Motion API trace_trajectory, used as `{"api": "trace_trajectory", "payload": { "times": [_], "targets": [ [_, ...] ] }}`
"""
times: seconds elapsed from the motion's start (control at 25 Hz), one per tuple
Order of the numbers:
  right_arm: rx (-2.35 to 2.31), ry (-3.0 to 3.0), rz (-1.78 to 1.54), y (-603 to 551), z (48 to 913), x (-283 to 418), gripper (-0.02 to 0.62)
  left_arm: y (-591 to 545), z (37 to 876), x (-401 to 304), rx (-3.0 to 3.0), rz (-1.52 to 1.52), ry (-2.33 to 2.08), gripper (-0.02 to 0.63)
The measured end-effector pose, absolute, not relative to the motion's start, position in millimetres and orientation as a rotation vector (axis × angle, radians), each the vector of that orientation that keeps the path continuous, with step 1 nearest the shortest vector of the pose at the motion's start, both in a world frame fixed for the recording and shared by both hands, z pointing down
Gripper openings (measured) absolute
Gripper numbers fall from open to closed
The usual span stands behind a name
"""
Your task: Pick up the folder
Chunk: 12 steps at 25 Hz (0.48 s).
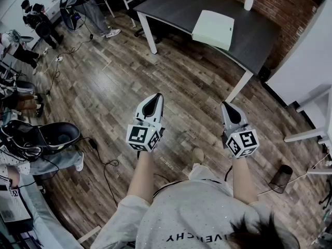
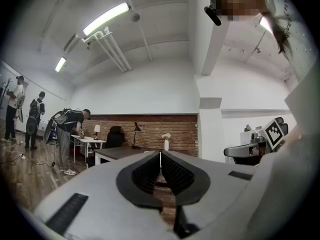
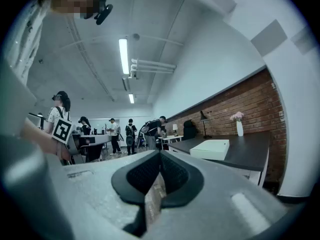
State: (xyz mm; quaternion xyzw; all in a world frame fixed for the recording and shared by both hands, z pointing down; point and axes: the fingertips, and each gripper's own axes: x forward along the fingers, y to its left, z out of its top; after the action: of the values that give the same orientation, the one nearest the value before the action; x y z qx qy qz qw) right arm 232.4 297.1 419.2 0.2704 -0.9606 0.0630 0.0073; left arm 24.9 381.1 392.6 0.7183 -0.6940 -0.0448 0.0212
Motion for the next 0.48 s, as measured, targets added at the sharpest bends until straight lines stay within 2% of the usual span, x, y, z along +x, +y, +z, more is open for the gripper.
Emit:
{"api": "trace_trajectory", "payload": {
  "times": [0.48],
  "targets": [
    [0.767,-2.988,0.206,172.7,440.0,209.6,0.0,260.0,413.8,13.3,2.161,-0.142,-2.179,0.003]
  ]
}}
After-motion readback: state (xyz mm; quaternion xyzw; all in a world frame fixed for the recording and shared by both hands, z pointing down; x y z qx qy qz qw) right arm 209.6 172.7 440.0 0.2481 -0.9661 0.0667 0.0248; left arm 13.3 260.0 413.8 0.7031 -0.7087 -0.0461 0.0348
